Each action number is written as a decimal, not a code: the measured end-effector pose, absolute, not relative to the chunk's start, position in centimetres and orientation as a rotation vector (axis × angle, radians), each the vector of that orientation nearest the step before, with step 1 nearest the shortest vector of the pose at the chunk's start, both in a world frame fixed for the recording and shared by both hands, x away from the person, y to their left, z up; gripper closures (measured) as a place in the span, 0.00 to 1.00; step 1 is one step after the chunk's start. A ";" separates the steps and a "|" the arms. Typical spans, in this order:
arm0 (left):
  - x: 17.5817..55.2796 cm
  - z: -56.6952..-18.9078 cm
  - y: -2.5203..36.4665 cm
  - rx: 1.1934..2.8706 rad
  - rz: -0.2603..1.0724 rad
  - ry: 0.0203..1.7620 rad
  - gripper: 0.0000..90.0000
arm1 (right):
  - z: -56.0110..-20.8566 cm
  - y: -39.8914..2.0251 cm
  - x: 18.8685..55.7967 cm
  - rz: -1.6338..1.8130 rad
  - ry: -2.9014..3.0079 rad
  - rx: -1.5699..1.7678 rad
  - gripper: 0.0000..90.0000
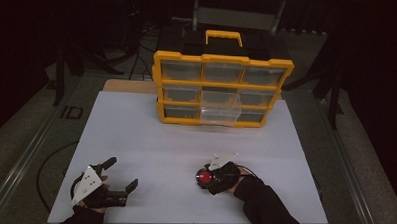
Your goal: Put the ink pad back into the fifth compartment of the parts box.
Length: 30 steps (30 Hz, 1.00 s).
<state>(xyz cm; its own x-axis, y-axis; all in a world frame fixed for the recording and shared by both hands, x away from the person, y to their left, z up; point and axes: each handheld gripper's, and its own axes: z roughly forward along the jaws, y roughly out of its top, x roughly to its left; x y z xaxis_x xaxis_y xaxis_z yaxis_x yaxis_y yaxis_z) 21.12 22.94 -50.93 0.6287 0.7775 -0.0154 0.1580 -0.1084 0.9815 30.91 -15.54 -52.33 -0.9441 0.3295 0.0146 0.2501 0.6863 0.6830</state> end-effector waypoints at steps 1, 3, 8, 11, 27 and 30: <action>21.1 -50.9 22.9 1.624 0.628 0.789 0.00 | -52.3 -15.5 30.9 1.103 2.783 0.481 0.33; 21.2 -51.0 22.9 1.625 0.627 0.790 0.00 | -52.3 -15.5 30.9 1.096 2.784 0.483 0.34; 21.2 -50.9 23.0 1.623 0.629 0.791 0.00 | -52.2 -15.5 30.9 1.098 2.783 0.485 0.34; 21.2 -50.9 23.0 1.621 0.627 0.792 0.00 | -52.1 -15.5 30.9 1.091 2.792 0.470 0.34; 21.2 -51.0 23.0 1.619 0.624 0.794 0.00 | -49.5 -16.0 30.0 1.088 2.795 0.408 0.34; 21.2 -51.0 23.0 1.619 0.625 0.793 0.00 | -49.0 -16.3 29.9 1.087 2.792 0.404 0.34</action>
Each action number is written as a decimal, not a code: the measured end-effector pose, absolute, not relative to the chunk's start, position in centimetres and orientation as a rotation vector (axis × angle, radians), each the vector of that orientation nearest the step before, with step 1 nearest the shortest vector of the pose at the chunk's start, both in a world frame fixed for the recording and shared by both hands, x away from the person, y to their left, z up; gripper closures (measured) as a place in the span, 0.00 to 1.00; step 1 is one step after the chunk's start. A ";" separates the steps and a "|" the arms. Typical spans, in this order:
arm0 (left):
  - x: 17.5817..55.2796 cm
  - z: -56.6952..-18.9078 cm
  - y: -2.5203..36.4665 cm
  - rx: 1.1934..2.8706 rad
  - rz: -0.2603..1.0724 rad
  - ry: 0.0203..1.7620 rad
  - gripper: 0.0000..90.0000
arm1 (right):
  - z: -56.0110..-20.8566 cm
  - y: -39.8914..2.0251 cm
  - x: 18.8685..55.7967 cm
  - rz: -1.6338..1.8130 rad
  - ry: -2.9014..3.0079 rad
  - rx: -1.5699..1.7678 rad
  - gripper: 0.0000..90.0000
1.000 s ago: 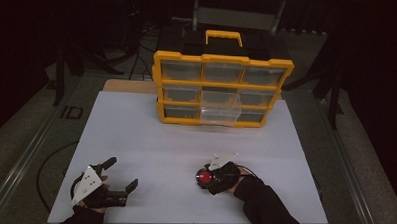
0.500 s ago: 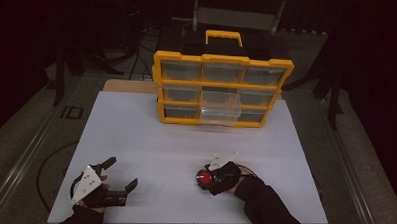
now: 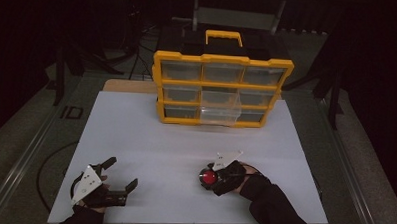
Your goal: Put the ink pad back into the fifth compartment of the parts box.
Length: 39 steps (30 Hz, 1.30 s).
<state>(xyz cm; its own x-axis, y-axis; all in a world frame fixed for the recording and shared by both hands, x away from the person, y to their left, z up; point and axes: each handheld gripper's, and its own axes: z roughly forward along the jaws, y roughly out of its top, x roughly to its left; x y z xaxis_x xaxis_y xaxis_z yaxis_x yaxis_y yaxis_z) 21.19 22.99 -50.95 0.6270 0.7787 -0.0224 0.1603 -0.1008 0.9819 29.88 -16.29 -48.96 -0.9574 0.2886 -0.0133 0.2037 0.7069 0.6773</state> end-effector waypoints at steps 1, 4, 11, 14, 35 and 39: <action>21.2 -51.0 23.0 1.619 0.625 0.793 0.00 | -48.8 -16.4 29.9 1.088 2.793 0.402 0.34; 21.2 -51.0 23.0 1.618 0.625 0.794 0.00 | -48.2 -16.7 29.8 1.093 2.802 0.410 0.34; 21.2 -51.0 23.0 1.618 0.625 0.794 0.00 | -46.9 -17.3 29.6 1.075 2.803 0.403 0.34; 21.2 -51.0 23.0 1.618 0.625 0.794 0.00 | -46.3 -17.5 29.5 1.072 2.797 0.402 0.34; 21.2 -50.9 22.9 1.619 0.629 0.792 0.00 | -42.6 -19.1 29.2 1.075 2.788 0.385 0.34; 21.2 -50.9 22.9 1.621 0.630 0.791 0.00 | -42.0 -19.2 29.1 1.073 2.787 0.384 0.34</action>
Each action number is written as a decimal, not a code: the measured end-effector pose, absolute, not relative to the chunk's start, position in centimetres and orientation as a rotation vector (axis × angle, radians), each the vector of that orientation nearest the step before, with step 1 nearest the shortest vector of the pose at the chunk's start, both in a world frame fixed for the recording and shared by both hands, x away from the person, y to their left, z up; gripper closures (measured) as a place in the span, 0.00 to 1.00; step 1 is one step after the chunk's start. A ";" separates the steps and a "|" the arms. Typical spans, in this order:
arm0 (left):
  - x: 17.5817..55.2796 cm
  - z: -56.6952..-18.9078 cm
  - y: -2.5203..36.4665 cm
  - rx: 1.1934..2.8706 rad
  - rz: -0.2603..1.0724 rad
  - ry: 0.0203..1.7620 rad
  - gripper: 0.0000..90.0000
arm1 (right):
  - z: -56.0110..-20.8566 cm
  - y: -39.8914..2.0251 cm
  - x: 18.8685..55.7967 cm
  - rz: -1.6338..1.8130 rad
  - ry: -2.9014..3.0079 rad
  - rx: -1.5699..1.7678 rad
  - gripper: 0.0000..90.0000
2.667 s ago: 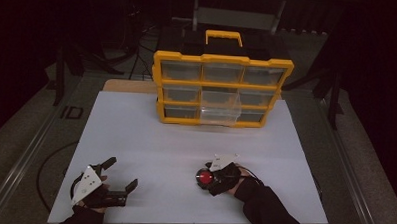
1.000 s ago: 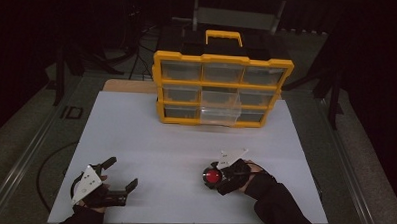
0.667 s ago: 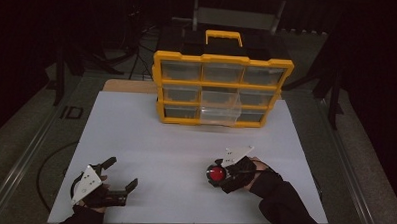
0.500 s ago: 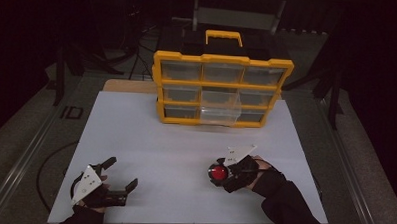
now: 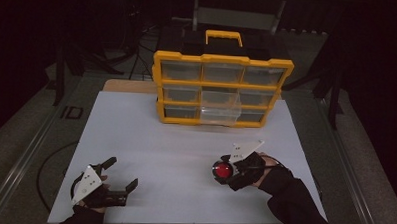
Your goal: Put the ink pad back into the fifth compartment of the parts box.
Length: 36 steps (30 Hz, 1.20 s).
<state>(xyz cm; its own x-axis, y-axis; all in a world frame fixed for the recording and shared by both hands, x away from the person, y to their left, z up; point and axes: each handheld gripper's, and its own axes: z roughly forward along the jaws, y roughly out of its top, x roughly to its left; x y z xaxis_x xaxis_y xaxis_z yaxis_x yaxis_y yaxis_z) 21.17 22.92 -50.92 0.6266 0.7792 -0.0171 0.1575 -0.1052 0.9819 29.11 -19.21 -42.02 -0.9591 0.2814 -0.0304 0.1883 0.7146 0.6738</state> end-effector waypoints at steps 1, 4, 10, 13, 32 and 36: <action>21.2 -50.9 22.9 1.622 0.631 0.791 0.00 | -41.9 -19.2 29.1 1.078 2.785 0.380 0.34; 21.2 -50.9 22.9 1.620 0.629 0.793 0.00 | -41.4 -19.2 29.1 1.073 2.785 0.372 0.34; 21.2 -50.9 22.9 1.620 0.630 0.792 0.00 | -40.3 -19.2 29.2 1.058 2.774 0.357 0.34; 21.2 -50.9 22.9 1.620 0.630 0.792 0.00 | -39.7 -19.1 29.3 1.059 2.764 0.353 0.34; 21.2 -50.9 22.9 1.621 0.630 0.791 0.00 | -36.5 -19.0 30.1 1.056 2.742 0.321 0.34; 21.2 -50.9 22.9 1.621 0.630 0.792 0.00 | -35.9 -18.9 30.3 1.057 2.732 0.317 0.34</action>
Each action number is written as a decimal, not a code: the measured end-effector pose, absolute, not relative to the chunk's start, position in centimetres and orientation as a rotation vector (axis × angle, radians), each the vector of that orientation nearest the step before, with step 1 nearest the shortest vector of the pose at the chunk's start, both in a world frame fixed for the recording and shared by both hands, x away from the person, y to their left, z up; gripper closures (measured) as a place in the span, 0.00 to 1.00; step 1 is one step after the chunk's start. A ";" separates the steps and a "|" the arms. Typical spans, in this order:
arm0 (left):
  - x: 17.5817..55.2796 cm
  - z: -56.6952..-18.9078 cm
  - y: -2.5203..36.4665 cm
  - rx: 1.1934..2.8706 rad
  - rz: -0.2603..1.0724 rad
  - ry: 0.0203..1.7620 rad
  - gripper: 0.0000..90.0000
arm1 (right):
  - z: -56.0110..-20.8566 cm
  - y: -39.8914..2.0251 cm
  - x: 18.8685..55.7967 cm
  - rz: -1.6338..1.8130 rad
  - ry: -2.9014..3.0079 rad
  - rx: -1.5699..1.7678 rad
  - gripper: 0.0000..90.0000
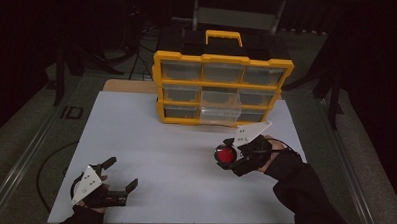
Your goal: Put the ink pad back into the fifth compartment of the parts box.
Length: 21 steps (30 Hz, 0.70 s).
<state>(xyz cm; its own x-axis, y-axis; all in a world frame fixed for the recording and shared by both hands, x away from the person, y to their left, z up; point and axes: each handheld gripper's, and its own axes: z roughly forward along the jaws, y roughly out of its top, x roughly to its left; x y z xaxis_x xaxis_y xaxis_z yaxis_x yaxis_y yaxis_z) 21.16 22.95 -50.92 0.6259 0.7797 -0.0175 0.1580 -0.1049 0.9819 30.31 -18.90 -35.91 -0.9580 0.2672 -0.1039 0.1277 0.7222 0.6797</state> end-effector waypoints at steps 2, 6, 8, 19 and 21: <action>21.2 -50.9 23.0 1.621 0.630 0.792 0.00 | -35.6 -18.9 30.4 1.058 2.731 0.317 0.34; 21.2 -50.9 23.0 1.621 0.629 0.791 0.00 | -35.0 -18.9 30.7 1.057 2.726 0.319 0.34; 21.2 -50.9 23.0 1.622 0.630 0.791 0.00 | -34.7 -18.9 30.8 1.058 2.717 0.318 0.34; 21.2 -50.9 23.0 1.619 0.628 0.792 0.00 | -33.1 -18.9 31.7 1.075 2.689 0.320 0.34; 21.2 -50.9 23.0 1.619 0.629 0.792 0.00 | -32.8 -19.0 31.9 1.072 2.686 0.321 0.33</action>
